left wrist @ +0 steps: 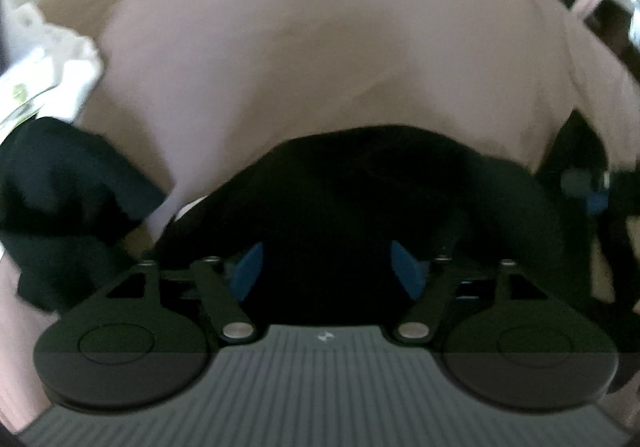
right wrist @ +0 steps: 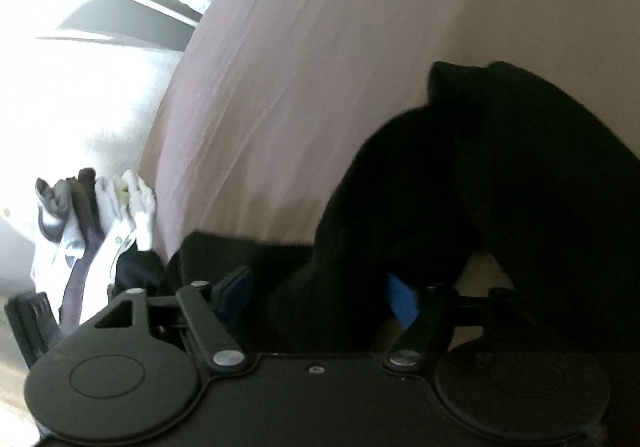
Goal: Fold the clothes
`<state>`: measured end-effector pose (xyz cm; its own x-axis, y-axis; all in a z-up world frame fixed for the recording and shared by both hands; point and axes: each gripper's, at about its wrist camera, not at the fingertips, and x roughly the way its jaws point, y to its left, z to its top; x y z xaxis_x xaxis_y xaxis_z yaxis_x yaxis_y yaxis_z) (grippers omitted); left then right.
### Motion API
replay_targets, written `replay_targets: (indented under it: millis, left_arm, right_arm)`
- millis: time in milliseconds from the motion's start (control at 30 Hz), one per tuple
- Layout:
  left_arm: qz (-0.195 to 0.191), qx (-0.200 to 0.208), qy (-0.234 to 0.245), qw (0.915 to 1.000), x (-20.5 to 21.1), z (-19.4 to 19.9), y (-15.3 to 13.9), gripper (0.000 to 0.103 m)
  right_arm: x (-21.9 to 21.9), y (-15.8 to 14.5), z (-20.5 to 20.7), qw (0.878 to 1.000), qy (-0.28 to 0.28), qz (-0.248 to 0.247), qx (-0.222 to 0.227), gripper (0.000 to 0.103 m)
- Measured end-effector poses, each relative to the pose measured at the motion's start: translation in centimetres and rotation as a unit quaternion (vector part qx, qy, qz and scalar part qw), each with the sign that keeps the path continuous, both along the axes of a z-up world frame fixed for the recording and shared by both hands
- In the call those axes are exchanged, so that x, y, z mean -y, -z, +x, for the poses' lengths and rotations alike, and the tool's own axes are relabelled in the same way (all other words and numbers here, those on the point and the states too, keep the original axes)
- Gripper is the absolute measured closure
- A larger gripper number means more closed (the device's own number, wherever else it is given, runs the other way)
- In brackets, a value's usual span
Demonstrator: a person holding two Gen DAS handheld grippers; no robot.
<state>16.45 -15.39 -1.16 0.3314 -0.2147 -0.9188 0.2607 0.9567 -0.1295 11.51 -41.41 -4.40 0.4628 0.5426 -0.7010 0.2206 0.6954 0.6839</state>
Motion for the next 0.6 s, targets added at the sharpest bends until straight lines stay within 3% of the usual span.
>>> replay_targets:
  millis: [33,67,100,133,167,267,400,467,567,600]
  left_arm:
    - [0.009,0.002,0.002,1.0000,0.5,0.0,0.5,0.027]
    - [0.019,0.007,0.004,0.9998,1.0,0.0,0.9,0.029]
    - [0.033,0.020,0.008,0.9992,1.6,-0.2,1.0,0.049]
    - [0.050,0.037,0.014,0.9980,2.2,-0.5,0.9,0.086]
    - [0.058,0.052,0.020,0.9968,2.7,-0.8,0.6,0.098]
    - [0.064,0.118,0.014,0.9908,3.4,-2.1,-2.4,0.098]
    - [0.060,0.234,0.009,0.9704,4.4,-2.7,-8.3,0.098]
    - [0.067,0.308,-0.008,0.9488,5.2,-2.0,-12.0,0.098]
    - [0.073,0.410,-0.043,0.9081,6.5,0.0,-17.0,0.097]
    - [0.073,0.417,-0.041,0.9051,7.2,1.3,-17.7,0.095]
  right_arm:
    - [-0.3,0.2,0.6,1.000,0.001,-0.012,-0.002,0.033]
    - [-0.9,-0.3,0.4,0.999,-0.005,-0.034,0.019,0.056]
    - [-1.4,-0.8,0.2,0.998,-0.011,-0.055,0.042,0.069]
    - [-1.9,-1.4,0.0,0.995,-0.017,-0.077,0.065,0.082]
    - [-2.4,-1.9,-0.3,0.991,-0.024,-0.099,0.087,0.085]
    - [-1.8,-5.2,-2.4,0.975,-0.006,-0.102,0.196,0.087]
    - [-1.4,-11.5,-4.6,0.932,0.009,-0.169,0.320,0.088]
    - [-0.7,-15.3,-4.9,0.905,0.010,-0.216,0.365,0.088]
    - [1.9,-19.3,-3.5,0.868,0.045,-0.261,0.420,0.088]
    - [3.0,-20.2,-2.8,0.856,0.064,-0.277,0.432,0.085]
